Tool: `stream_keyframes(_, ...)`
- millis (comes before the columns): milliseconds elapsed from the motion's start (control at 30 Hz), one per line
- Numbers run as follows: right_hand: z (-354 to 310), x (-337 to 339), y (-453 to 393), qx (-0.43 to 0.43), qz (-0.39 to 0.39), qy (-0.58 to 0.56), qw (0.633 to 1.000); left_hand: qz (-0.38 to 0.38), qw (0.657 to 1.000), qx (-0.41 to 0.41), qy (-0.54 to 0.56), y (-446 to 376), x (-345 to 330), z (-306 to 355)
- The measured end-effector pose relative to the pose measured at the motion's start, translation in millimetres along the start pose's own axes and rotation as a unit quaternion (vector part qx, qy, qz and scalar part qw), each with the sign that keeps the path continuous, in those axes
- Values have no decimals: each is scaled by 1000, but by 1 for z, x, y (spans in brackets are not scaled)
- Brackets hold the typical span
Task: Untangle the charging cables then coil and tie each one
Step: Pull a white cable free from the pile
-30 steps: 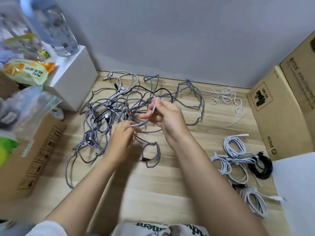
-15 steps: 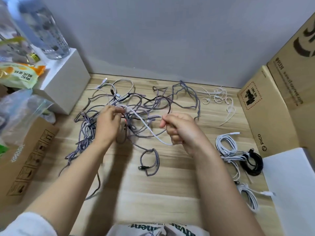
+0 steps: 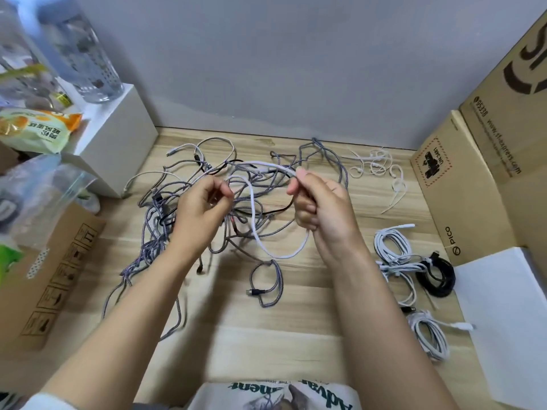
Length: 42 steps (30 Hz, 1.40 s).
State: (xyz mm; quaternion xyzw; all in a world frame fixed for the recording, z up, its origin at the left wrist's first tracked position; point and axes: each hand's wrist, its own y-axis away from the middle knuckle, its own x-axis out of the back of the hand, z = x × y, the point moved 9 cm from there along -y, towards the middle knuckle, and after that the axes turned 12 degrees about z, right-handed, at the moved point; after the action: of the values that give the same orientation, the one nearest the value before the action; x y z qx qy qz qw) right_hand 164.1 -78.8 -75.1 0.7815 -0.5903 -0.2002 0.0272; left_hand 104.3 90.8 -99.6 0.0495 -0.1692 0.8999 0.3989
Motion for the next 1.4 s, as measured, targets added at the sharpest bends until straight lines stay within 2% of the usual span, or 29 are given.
stream_keyframes(67, 2, 3, 0, 10, 13, 61, 998, -29, 999, 5, 34, 5, -7, 1)
stream_keyframes(167, 14, -6, 6, -1, -3, 133, 991, -80, 993, -85, -1, 14, -22, 21)
stream_keyframes(233, 24, -15, 12, -21, -25, 141, 989, -89, 990, -108, -7, 17, -26, 28)
stream_keyframes(400, 29, -14, 9, 37, -22, 243, 969, -118, 992, -29, 23, 23, -26, 10)
stream_keyframes(500, 12, -7, 11, 30, -7, 141, 990, -152, 987, 20, 52, 27, -20, -10)
stream_keyframes(600, -17, -7, 15, 31, 1, -49, 998, -150, 988, 3, -16, 26, -3, -38)
stream_keyframes(667, -25, -7, 12, 34, 21, -125, 991, -125, 991, 20, -42, 21, 14, -56)
stream_keyframes(733, -21, -10, 9, 38, 54, -94, 993, -100, 994, 23, -42, 14, 24, -55)
stream_keyframes(833, 2, -28, 10, 15, 76, 48, 996, -90, 996, 3, -4, 3, 22, -26)
stream_keyframes(900, 15, -47, 16, 3, 46, 79, 996, -129, 991, -27, 8, 0, 8, 0)
stream_keyframes(967, 19, -59, 19, 0, 28, 42, 999, -189, 981, -42, 15, 4, -9, 17)
stream_keyframes(1033, 14, -62, 19, 21, 47, 24, 998, -225, 973, -37, 30, 8, -16, 20)
stream_keyframes(1133, 8, -58, 20, 54, 77, 57, 994, -285, 957, -1, 63, 16, -22, 8)
stream_keyframes(1200, 5, -51, 19, 60, 103, 29, 992, -312, 949, -7, 42, 20, -23, -5)
stream_keyframes(1267, -3, -39, 16, 68, 129, -66, 987, -317, 948, -21, -12, 19, -20, -25)
stream_keyframes(1333, -13, -30, 13, 69, 127, -161, 976, -308, 948, -12, -73, 15, -14, -50)
stream_keyframes(1400, -18, -24, 10, 56, 116, -200, 971, -292, 949, 1, -121, 9, -11, -69)
